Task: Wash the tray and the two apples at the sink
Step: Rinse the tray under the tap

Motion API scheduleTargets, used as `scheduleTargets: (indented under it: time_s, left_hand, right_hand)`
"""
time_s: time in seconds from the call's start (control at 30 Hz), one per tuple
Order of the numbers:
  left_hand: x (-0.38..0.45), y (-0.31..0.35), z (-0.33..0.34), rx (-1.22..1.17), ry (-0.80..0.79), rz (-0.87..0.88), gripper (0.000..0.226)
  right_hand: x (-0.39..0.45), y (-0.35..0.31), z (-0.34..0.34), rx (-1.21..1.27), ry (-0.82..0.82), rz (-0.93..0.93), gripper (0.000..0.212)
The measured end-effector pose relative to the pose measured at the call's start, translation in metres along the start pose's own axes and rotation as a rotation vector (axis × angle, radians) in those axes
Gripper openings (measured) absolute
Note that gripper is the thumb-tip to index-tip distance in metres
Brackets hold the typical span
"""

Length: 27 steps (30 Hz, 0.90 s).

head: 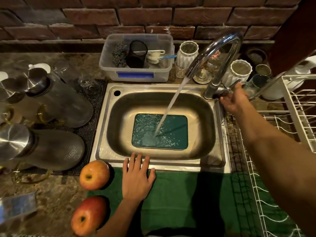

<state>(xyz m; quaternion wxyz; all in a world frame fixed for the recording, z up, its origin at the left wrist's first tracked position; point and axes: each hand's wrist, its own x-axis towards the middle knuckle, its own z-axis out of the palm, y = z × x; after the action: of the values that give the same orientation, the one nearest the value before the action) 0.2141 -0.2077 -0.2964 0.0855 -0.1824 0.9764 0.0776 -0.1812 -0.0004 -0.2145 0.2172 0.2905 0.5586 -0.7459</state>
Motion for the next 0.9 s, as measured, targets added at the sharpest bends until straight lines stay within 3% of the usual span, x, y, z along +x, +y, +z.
scheduleTargets:
  time_s: [0.23, 0.4, 0.6, 0.8, 0.9]
  left_hand:
    - [0.000, 0.000, 0.002, -0.001, 0.004, 0.003, 0.054]
    - [0.001, 0.000, 0.004, -0.002, 0.023, 0.004, 0.053]
    - [0.001, 0.000, 0.004, -0.002, 0.023, 0.005, 0.054]
    - [0.002, 0.002, 0.000, -0.033, 0.046, -0.008, 0.053]
    - [0.017, 0.004, -0.011, -0.135, 0.096, -0.082, 0.053]
  right_hand:
    - [0.001, 0.001, 0.000, -0.003, 0.031, -0.031, 0.053]
    - [-0.001, 0.004, 0.003, -0.078, 0.096, -0.092, 0.036]
    - [-0.002, 0.006, 0.008, -0.121, 0.147, -0.132, 0.042]
    - [-0.007, 0.017, 0.011, -0.056, 0.090, -0.115, 0.038]
    - [-0.006, 0.037, 0.010, -0.136, 0.180, -0.171, 0.018]
